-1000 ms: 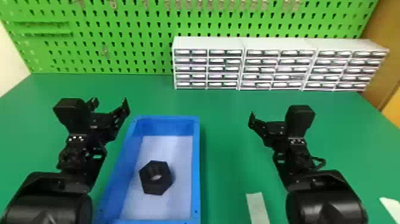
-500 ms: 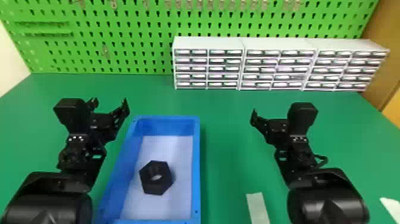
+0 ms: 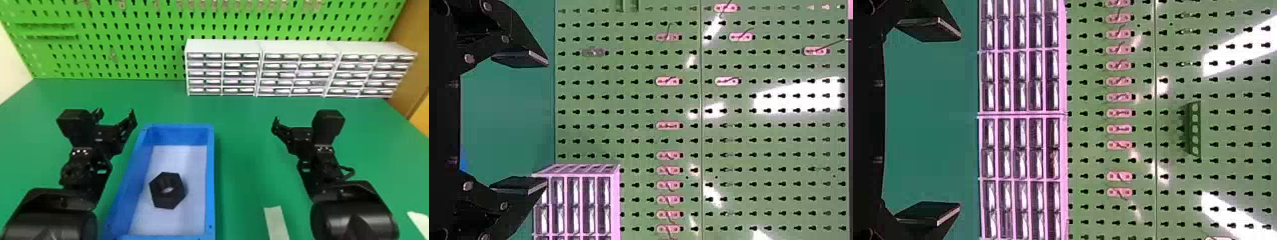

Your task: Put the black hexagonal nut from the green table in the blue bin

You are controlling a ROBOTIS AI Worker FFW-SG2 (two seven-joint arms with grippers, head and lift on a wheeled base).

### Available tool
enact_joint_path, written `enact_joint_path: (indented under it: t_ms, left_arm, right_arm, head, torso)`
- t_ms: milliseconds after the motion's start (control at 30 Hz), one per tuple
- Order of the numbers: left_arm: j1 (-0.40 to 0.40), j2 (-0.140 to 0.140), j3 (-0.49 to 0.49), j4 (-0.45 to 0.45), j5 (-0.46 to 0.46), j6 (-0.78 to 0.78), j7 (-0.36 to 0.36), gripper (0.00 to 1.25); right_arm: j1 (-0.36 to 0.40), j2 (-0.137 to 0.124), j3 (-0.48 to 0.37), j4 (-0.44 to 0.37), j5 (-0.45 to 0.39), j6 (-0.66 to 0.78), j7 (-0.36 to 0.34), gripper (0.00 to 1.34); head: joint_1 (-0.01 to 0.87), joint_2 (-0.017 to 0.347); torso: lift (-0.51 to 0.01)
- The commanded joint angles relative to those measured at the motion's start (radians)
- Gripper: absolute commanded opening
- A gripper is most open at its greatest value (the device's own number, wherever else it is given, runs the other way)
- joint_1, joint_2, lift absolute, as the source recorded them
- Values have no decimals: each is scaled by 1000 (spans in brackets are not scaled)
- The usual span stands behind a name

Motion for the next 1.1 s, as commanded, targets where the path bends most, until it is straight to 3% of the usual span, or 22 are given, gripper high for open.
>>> enact_joint_path:
  t_ms: [0, 1067]
  left_arm:
    - [8, 0, 4, -1, 0, -3, 0, 841]
    - [3, 0, 1, -1, 3, -8, 0, 841]
  right_arm:
    - [2, 2, -6, 0, 0, 0, 0, 1236]
    - [8, 5, -18, -6, 8, 2, 0, 1236]
  head:
    - [686, 52]
    - [686, 52]
  torso:
    - [-97]
    - [-97]
